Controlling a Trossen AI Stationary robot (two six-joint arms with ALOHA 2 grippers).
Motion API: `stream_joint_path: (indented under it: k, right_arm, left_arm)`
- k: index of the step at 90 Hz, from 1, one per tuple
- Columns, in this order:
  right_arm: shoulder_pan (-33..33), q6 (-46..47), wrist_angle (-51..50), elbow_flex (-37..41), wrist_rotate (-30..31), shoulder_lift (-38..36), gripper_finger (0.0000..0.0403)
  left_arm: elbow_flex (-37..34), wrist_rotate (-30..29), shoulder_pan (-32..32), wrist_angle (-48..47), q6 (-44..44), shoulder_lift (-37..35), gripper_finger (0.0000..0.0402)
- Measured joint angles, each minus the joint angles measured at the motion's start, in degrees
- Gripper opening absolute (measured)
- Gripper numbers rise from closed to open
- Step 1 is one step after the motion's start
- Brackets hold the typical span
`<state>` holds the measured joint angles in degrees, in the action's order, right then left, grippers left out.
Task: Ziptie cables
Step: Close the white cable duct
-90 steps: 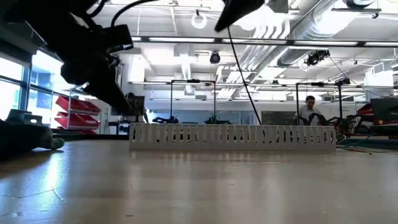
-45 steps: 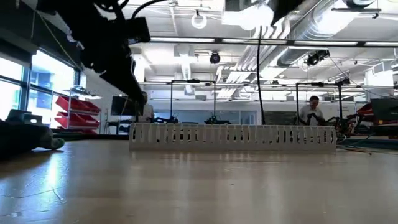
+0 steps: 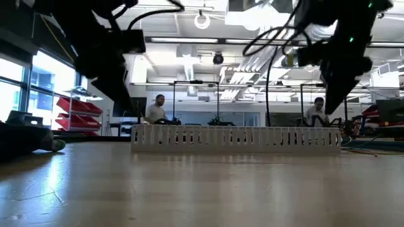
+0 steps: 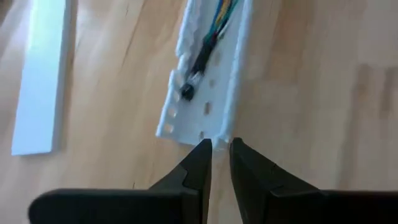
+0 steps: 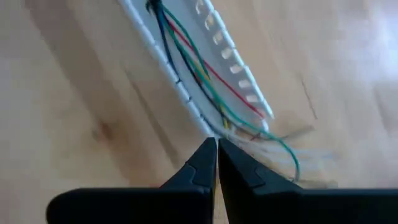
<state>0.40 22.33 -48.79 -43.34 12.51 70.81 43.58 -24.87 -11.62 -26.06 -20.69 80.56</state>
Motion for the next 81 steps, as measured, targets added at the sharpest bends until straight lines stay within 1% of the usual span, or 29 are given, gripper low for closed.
stream_joint_path:
  k: [7,18,26,34,40,48,53,61,68,76,81]
  right_arm:
    - [-4.5,-4.8,2.8,-0.1,-2.7,-0.1,0.0]
    - [-9.7,-10.1,2.3,-3.8,-5.1,-0.1,0.0001]
    - [-11.7,-12.1,1.2,-6.7,-5.5,-0.2,0.0004]
    - [-11.8,-11.6,2.1,-7.4,-5.4,-0.2,0.0017]
    - [-10.6,-10.2,2.7,-7.0,-5.2,-0.2,0.003]
    - [-7.8,-7.0,7.1,-4.9,-4.7,-0.2,0.0047]
    - [-5.1,-5.6,11.5,-3.5,-4.8,-0.2,0.0054]
    - [0.6,-3.9,21.1,-2.8,-4.2,-0.3,0.0057]
    - [4.9,-4.6,25.4,-2.9,-0.8,-0.4,0.0057]
    - [8.4,-7.7,28.6,-3.4,6.0,-0.4,0.0057]
    - [9.6,-9.6,29.7,-3.4,9.8,-0.4,0.0057]
  left_arm:
    - [-0.9,0.3,1.6,0.6,0.0,0.0,0.0051]
    - [-2.3,3.9,3.8,2.4,0.3,0.0,0.0068]
    - [-2.7,6.1,5.5,3.4,1.3,0.0,0.008]
    - [-3.3,6.5,6.2,3.9,1.0,0.0,0.0089]
    - [-3.7,5.9,6.3,4.8,0.8,0.0,0.0095]
    - [-4.7,4.7,6.1,7.6,1.3,0.0,0.0098]
    - [-5.8,3.2,5.8,9.5,1.3,0.0,0.0099]
    - [-7.7,1.8,5.5,14.2,1.2,0.0,0.0099]
    - [-9.4,1.7,5.5,18.8,0.8,0.0,0.0099]
    - [-11.3,1.4,5.5,26.2,-0.6,0.0,0.0099]
    - [-12.1,0.2,5.5,30.7,-2.1,0.0,0.0099]
